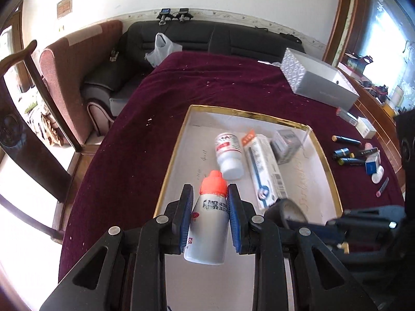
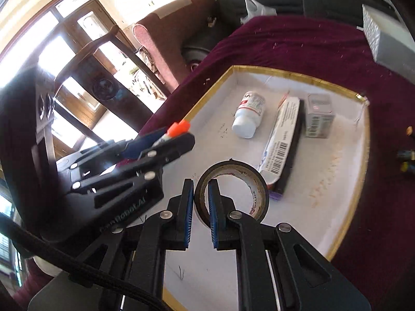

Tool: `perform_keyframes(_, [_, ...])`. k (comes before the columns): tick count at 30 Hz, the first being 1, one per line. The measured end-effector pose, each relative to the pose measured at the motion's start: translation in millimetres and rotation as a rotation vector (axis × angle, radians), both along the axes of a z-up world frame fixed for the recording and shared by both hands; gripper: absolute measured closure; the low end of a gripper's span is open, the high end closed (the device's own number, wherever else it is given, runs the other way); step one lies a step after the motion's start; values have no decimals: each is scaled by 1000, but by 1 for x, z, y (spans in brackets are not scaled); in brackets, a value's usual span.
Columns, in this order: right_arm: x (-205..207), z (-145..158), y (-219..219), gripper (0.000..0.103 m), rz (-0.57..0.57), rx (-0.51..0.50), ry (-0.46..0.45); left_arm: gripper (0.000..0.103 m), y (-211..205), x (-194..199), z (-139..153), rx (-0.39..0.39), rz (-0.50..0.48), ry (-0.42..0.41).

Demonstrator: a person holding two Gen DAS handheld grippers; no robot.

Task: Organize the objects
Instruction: 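Carry the bottle and tape roll into the white tray and release them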

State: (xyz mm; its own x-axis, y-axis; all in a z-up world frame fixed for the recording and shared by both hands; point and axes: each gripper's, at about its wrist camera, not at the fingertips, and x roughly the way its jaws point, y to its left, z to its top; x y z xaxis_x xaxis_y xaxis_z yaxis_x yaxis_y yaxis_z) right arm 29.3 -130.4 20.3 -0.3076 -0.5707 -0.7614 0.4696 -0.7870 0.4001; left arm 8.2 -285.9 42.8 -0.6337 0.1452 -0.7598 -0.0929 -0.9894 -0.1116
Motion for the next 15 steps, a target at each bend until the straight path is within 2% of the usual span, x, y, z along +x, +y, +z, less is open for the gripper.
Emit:
perform_keyframes(7, [-23,-20,-17,93,-19,44,-35,81,0,-39,-9,11,-13,-68])
perform_keyframes(15, [-33,-28,-26,93,-8,82,-41,81,8,-71,-26,1,-19,-145])
